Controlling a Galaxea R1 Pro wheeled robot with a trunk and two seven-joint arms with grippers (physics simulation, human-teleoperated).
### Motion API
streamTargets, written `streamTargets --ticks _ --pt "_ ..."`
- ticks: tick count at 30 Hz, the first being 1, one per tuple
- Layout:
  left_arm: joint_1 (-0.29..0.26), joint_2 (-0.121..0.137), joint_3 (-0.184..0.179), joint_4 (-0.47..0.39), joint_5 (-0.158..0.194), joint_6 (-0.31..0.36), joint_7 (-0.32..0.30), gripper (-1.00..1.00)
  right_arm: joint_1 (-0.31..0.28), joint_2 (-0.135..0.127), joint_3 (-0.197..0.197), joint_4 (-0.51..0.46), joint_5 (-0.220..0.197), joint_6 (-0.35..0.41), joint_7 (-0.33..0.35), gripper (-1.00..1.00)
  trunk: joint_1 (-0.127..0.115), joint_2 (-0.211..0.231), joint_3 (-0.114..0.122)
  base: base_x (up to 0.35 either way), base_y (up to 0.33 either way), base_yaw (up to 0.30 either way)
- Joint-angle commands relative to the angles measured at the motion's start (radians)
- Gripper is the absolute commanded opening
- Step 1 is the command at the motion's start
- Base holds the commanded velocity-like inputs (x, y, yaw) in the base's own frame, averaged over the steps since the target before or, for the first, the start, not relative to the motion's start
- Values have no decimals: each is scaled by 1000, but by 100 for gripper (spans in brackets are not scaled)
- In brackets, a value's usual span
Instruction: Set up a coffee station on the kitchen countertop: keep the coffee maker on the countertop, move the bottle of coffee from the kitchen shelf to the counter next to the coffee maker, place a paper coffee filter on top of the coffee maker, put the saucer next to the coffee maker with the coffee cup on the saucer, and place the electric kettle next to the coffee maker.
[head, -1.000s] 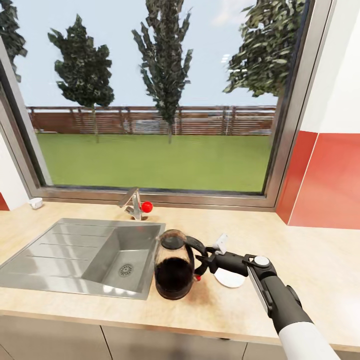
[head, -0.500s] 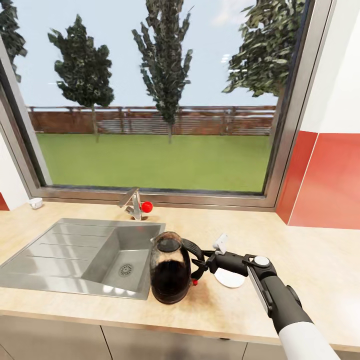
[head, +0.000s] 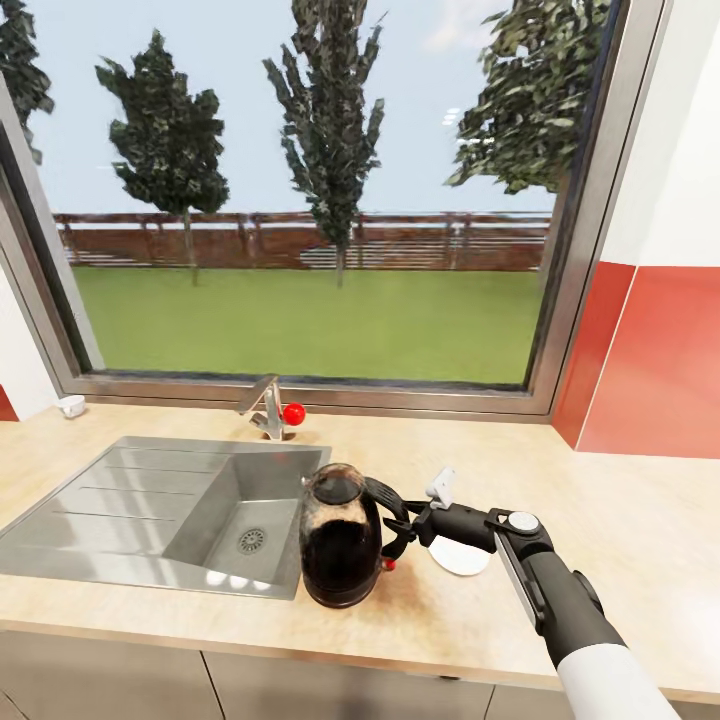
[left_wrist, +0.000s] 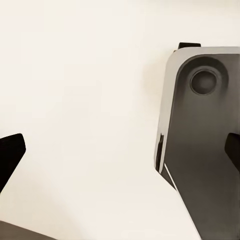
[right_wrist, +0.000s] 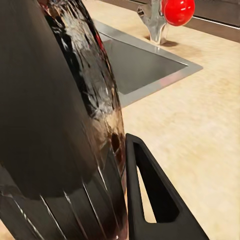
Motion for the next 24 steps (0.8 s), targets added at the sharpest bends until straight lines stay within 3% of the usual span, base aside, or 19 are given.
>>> streamTargets --ticks 1,9,14,19,21,22,24 --pt "0 0 6 2 -2 -4 1 100 0 0 1 -3 1 7 3 -100 0 -1 0 0 0 0" --pt "0 1 6 2 -2 -5 3 100 0 0 0 -77 1 20 -1 -100 0 -1 0 0 0 0" --pt "1 3 6 2 -2 -5 3 100 -8 0 -3 -172 1 132 -8 -100 0 -1 0 0 0 0" --pt "1 3 6 2 -2 -6 3 100 -52 5 -5 -253 2 207 -24 -100 0 -1 0 0 0 0" --pt "1 2 6 2 -2 -6 3 100 -59 7 -5 -294 2 246 -81 -100 0 -1 0 0 0 0" --pt "1 2 6 2 -2 -6 3 100 -63 12 -4 -347 0 308 -193 -100 0 -1 0 0 0 0" --pt "1 2 6 1 -2 -6 3 100 -66 29 -3 -391 -1 348 -274 -100 0 -1 0 0 0 0"
